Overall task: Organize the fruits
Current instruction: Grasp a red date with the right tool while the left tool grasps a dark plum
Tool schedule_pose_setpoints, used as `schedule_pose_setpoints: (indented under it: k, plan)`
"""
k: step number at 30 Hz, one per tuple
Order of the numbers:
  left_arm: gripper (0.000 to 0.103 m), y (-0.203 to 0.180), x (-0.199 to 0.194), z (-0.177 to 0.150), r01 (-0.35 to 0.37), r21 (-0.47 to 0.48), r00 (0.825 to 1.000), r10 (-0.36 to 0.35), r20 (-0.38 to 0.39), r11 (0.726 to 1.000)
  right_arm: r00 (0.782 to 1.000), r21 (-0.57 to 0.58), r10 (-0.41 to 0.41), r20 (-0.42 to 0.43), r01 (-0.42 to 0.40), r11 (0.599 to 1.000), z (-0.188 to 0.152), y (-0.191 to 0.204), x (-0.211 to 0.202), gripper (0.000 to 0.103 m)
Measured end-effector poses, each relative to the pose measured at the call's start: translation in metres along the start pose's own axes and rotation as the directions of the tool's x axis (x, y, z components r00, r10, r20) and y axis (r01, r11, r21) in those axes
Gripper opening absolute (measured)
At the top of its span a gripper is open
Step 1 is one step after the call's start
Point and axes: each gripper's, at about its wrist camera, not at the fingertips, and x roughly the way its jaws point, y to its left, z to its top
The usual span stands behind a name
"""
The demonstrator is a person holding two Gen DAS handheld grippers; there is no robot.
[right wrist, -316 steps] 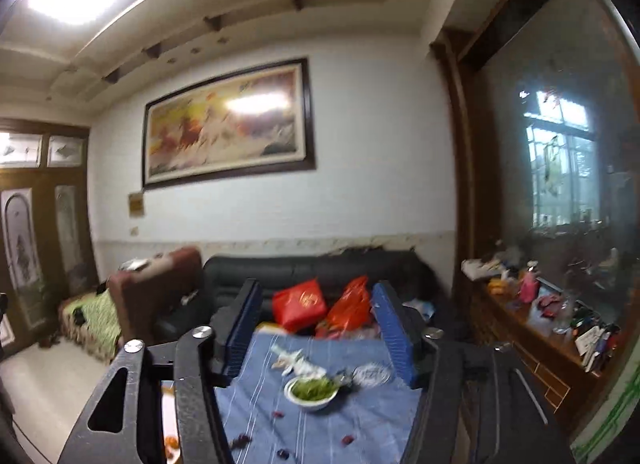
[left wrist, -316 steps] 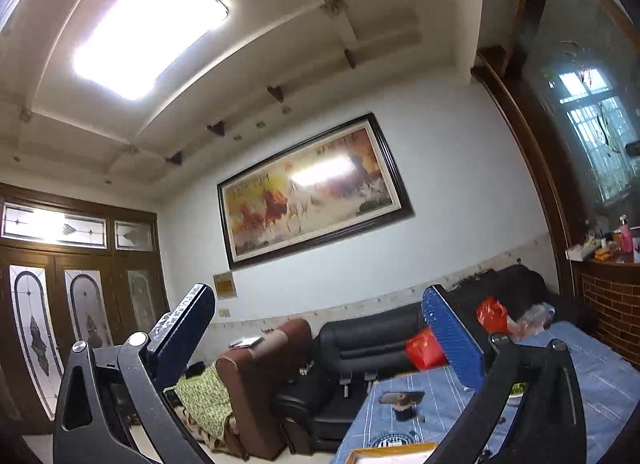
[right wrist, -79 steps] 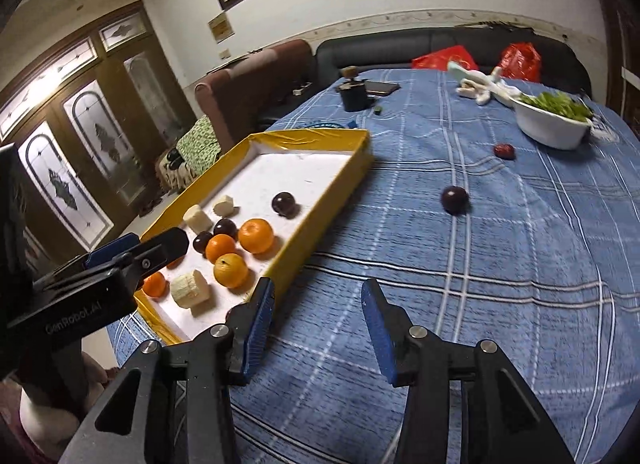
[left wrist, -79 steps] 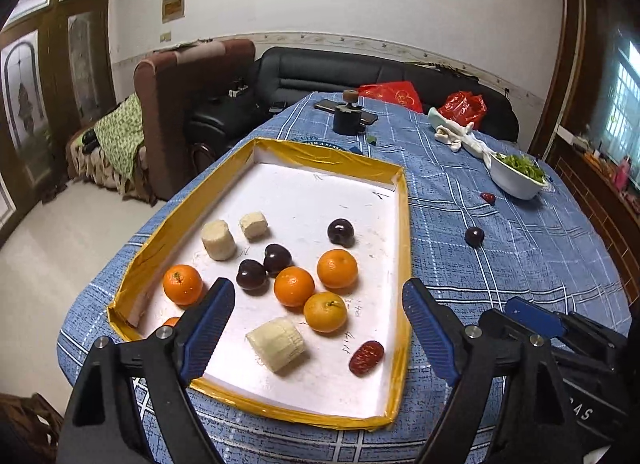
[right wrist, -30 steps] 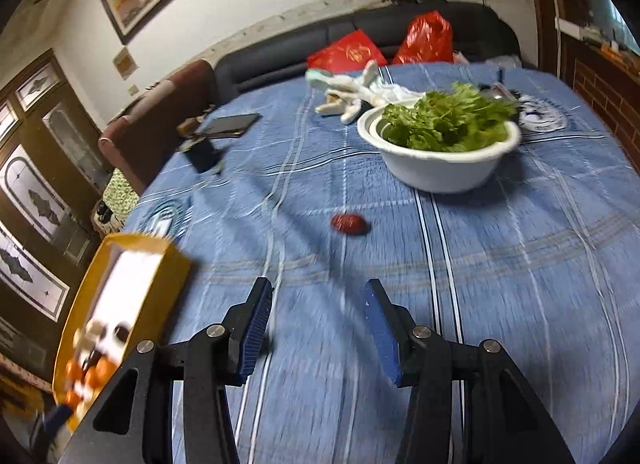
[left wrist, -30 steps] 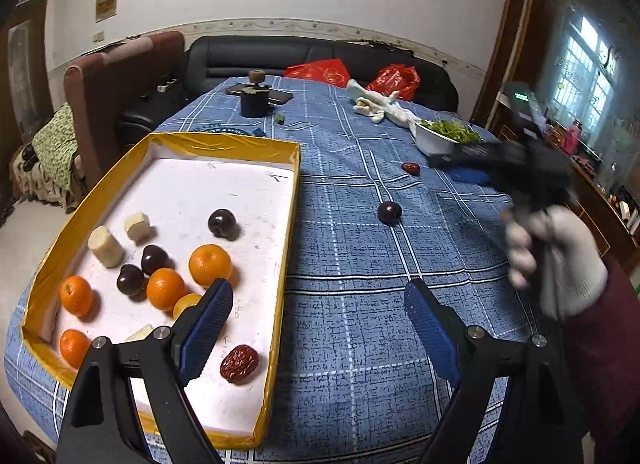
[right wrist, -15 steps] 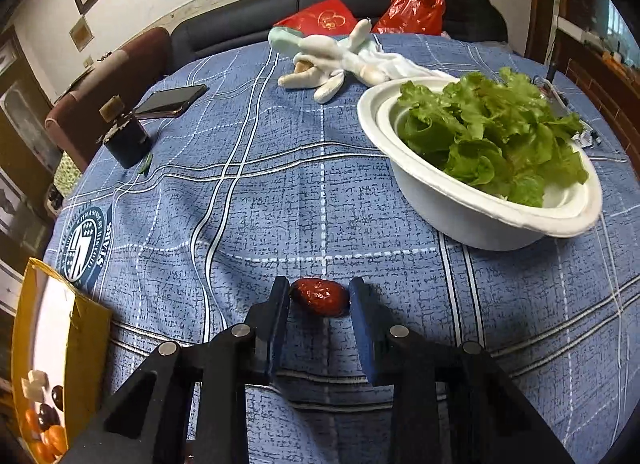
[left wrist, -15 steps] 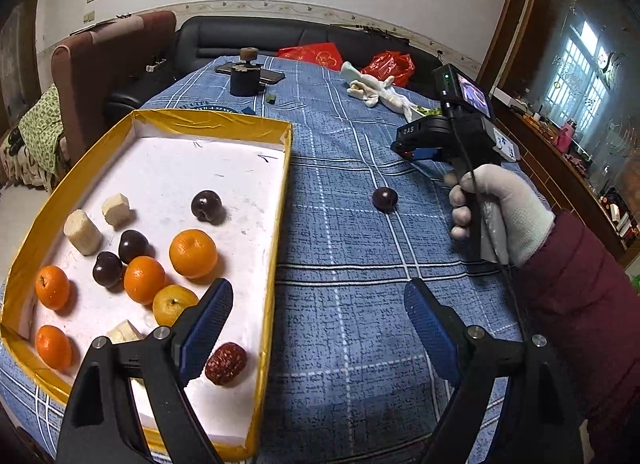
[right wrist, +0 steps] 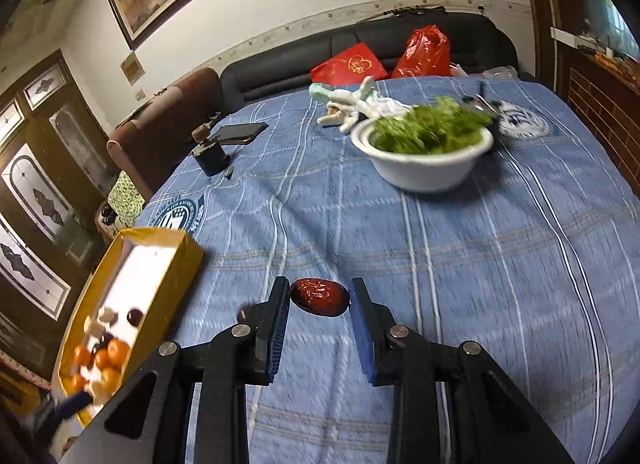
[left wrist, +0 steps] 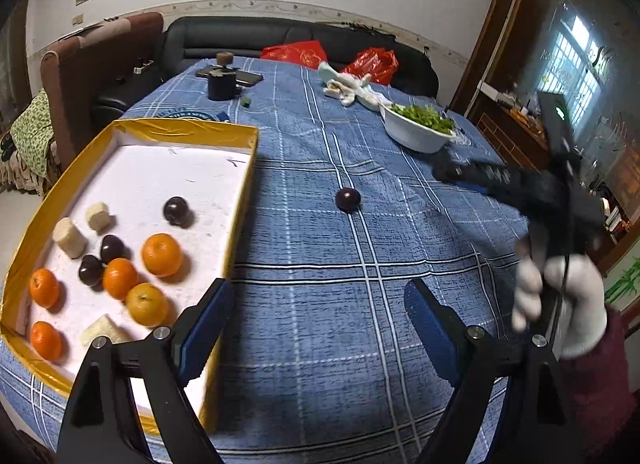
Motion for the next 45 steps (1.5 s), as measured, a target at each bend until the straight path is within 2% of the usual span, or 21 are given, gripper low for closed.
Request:
schedule_pose_setpoints:
  k: [6,7,10,19,21,22,23,24,25,32,36,38,42,45]
  plan:
    - [0.087,-0.019,0.027,0.018,0.002,0.031,1.000,-0.002,-0.008,1.000,1.000,0.044,0.019,0.018,-0.019,0.999,-0.028,-0.028,0.002,0.033]
    - [0.086,-0.023,0.031,0.021,-0.002,0.040,1.000,0.002,-0.002,0.999,0.999,0.060,0.029,0.016,-0.030,0.998,-0.028,-0.032,0.002,0.033]
    - [0.076,-0.034,0.054,0.034,-0.011,0.067,1.000,0.011,0.001,0.998,0.998,0.092,0.065,0.020,-0.067,0.994,-0.026,-0.043,0.001,0.033]
    - [0.076,-0.044,0.140,0.065,-0.048,0.099,0.996,0.056,-0.076,0.994,0.995,0.112,0.094,0.030,-0.097,0.989,-0.027,-0.049,-0.003,0.033]
    - [0.073,-0.046,0.154,0.066,-0.060,0.112,0.993,0.070,-0.091,0.992,0.995,0.110,0.095,0.034,-0.098,0.989,-0.027,-0.048,-0.004,0.033]
    - [0.061,-0.046,0.158,0.067,-0.060,0.116,0.993,0.071,-0.097,0.991,0.995,0.108,0.097,0.035,-0.100,0.989,-0.027,-0.047,-0.004,0.033]
    - [0.041,-0.046,0.162,0.067,-0.061,0.121,0.992,0.074,-0.106,0.991,0.995,0.106,0.097,0.036,-0.100,0.989,-0.026,-0.047,-0.004,0.033]
    - [0.030,-0.046,0.166,0.066,-0.064,0.122,0.990,0.078,-0.117,0.990,0.995,0.105,0.095,0.037,-0.098,0.990,-0.026,-0.046,-0.005,0.033]
    - [0.027,-0.047,0.165,0.065,-0.078,0.128,0.990,0.091,-0.106,0.989,0.995,0.105,0.094,0.036,-0.097,0.990,-0.026,-0.046,-0.004,0.033]
    - [0.026,-0.035,0.147,0.063,-0.065,0.063,0.994,0.070,-0.082,0.996,0.995,0.105,0.096,0.031,-0.099,0.990,-0.027,-0.047,-0.002,0.033]
    - [0.026,-0.021,0.106,0.058,-0.028,0.000,0.999,0.028,-0.029,1.000,0.994,0.105,0.104,0.026,-0.106,0.989,-0.028,-0.048,0.000,0.033]
    - [0.026,-0.008,0.079,0.052,-0.029,-0.027,1.000,0.029,0.010,0.999,0.995,0.102,0.100,0.023,-0.102,0.990,-0.028,-0.048,0.002,0.033]
    - [0.027,0.035,0.026,0.036,-0.088,-0.115,0.992,0.098,0.083,0.990,0.995,0.089,0.096,0.015,-0.097,0.991,-0.032,-0.044,0.006,0.033]
    - [0.027,0.080,-0.003,0.021,-0.167,-0.211,0.975,0.193,0.110,0.963,0.997,0.064,0.082,0.010,-0.083,0.995,-0.036,-0.038,0.008,0.033]
